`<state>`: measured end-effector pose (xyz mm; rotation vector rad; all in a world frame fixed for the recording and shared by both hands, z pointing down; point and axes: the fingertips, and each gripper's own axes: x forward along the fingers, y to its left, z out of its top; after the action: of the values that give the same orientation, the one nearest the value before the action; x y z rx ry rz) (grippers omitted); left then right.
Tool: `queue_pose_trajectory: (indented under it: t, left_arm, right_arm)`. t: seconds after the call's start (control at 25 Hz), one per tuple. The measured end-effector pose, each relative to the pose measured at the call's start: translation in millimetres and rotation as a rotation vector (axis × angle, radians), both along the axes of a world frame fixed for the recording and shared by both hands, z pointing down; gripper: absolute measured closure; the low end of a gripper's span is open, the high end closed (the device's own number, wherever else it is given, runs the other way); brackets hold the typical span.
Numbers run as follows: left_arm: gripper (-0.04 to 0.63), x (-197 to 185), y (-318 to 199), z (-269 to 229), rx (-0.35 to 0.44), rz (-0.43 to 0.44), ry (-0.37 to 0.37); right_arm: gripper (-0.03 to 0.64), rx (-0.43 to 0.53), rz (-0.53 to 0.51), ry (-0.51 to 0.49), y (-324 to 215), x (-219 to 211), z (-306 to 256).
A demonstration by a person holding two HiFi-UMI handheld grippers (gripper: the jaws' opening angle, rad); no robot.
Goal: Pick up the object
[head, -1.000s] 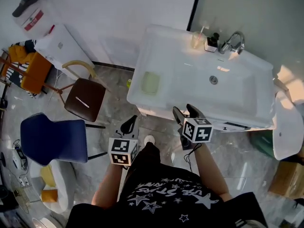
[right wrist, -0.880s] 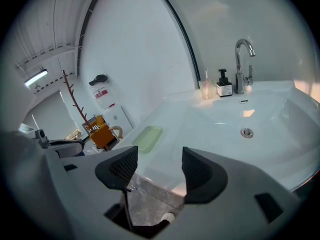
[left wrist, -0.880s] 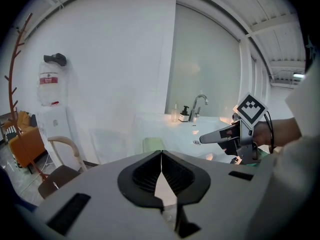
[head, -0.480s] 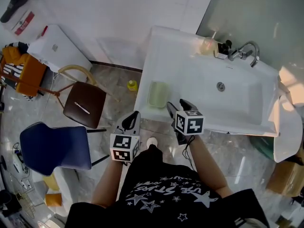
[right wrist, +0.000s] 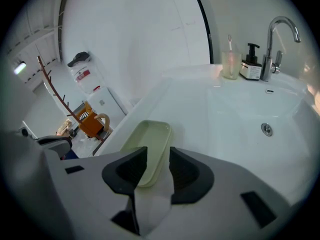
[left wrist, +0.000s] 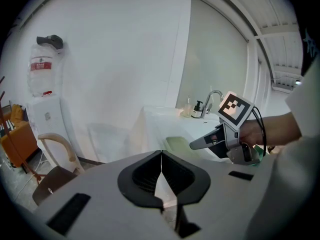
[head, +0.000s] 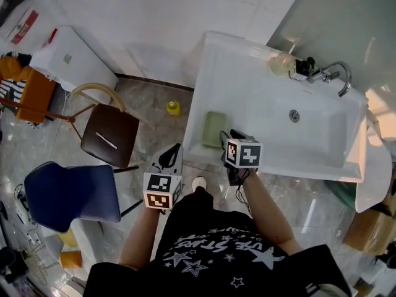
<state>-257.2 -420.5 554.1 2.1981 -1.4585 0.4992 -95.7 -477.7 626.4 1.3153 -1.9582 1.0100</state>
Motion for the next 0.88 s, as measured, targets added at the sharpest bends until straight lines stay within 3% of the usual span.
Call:
queue_pose_trajectory:
  t: [0.36,0.6,0.88]
  left_arm:
    - [0.574,-9,-12,11,-0.030,0.017,0.005]
    - [0.574,-11,-16,14,-0.035,0.023,0.008]
    - [0.574,-9,-14,17,-0.040,0.025,0.005]
  right_arm:
    - [0.523,-0.098,0.026,0.045,0,0,20]
    - [0.541,-0.104,0.015,0.076,-1,2,21]
    - [0.580,-0.093,0.065,0.030,-5,1,18]
